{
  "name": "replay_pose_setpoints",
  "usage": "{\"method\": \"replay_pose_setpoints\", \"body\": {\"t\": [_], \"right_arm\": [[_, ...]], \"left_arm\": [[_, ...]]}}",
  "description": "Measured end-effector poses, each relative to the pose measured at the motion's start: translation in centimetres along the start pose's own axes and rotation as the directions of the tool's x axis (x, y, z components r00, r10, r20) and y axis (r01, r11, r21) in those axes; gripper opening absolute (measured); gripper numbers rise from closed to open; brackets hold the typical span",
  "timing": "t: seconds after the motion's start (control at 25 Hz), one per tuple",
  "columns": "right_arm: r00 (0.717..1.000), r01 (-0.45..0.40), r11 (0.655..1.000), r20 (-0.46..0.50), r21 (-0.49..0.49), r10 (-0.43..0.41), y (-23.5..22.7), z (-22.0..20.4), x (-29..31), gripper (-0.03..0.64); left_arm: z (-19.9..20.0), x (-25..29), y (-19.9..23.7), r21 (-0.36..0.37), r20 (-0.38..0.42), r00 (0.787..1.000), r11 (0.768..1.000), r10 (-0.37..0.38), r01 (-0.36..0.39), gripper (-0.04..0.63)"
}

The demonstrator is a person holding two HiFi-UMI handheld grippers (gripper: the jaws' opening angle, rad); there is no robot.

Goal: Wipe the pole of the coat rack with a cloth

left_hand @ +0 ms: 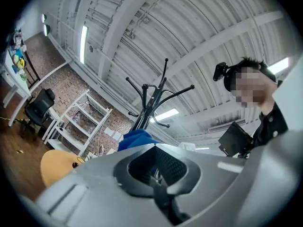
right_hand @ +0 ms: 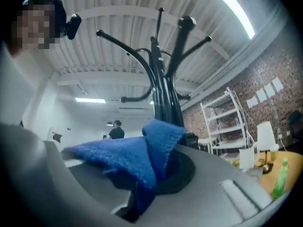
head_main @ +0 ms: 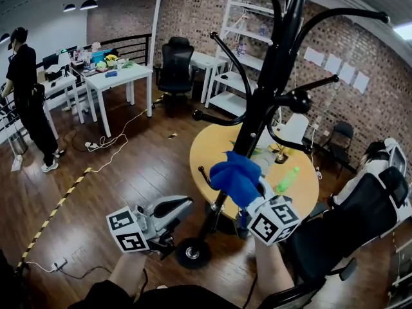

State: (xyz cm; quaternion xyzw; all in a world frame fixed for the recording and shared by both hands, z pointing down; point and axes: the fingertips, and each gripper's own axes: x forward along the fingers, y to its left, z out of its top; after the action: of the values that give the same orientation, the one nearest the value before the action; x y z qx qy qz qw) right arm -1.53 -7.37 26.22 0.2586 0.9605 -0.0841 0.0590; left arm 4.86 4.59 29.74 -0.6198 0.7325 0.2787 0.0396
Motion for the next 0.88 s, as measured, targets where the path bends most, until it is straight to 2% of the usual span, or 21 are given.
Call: {"method": "replay_pose_setpoints", "body": {"t": [0.16,0.32,0.44,0.52,0.6,0.64,0.68,0.72,0.76,0.8,0.88], "right_arm": [[0.991,0.031,0.993,-0.137,0.112,-0.016,-1.8,-8.3,-1.5,0.028],[0.951,0.106,0.977,-0.305,0.186,-0.045,-2.3,-16.2,-3.1,0.026],[0.941,0.097,0.932,-0.337,0.350,0.029,-1.7,-18.3,-4.9,0.026],[0.935,0.024,0.865,-0.317,0.501,0.158,0.1,-17.5,-6.0,0.027],[0.927,-0.069,0.739,-0.230,0.670,0.295,2.3,-16.2,-6.8,0.026],[0.928,-0.096,0.675,-0.180,0.731,0.327,2.9,-15.8,-6.9,0.026],[0.932,-0.106,0.637,-0.148,0.764,0.332,2.9,-15.6,-6.8,0.026],[0.938,-0.092,0.629,-0.144,0.772,0.314,2.4,-16.0,-6.5,0.026],[0.946,-0.057,0.645,-0.166,0.762,0.280,1.5,-16.8,-6.2,0.026],[0.950,-0.011,0.680,-0.205,0.733,0.236,0.5,-17.7,-5.8,0.026],[0.951,0.051,0.784,-0.270,0.619,0.152,-1.3,-18.4,-4.7,0.027]], "left_arm": [[-1.4,0.2,0.6,-0.037,-0.028,1.000,0.999,0.010,-0.011,0.002],[-2.5,-0.1,1.1,-0.070,-0.048,0.999,0.997,0.021,-0.025,0.002],[-2.9,-0.3,1.4,-0.080,-0.056,0.998,0.996,0.024,-0.029,0.002],[-3.0,-0.2,1.6,-0.082,-0.054,0.998,0.996,0.025,-0.030,0.002],[-3.0,-0.2,1.8,-0.083,-0.052,0.998,0.996,0.023,-0.028,0.002],[-3.0,-0.1,1.8,-0.084,-0.052,0.998,0.996,0.022,-0.026,0.002],[-2.9,-0.1,1.9,-0.083,-0.052,0.998,0.996,0.022,-0.026,0.002],[-2.9,-0.1,1.9,-0.083,-0.051,0.998,0.996,0.022,-0.027,0.002],[-2.8,-0.1,2.0,-0.081,-0.049,0.999,0.996,0.024,-0.028,0.002],[-2.7,-0.1,2.1,-0.080,-0.046,0.999,0.996,0.026,-0.030,0.002],[-2.4,-0.1,2.2,-0.074,-0.043,0.999,0.997,0.030,-0.033,0.002]]}}
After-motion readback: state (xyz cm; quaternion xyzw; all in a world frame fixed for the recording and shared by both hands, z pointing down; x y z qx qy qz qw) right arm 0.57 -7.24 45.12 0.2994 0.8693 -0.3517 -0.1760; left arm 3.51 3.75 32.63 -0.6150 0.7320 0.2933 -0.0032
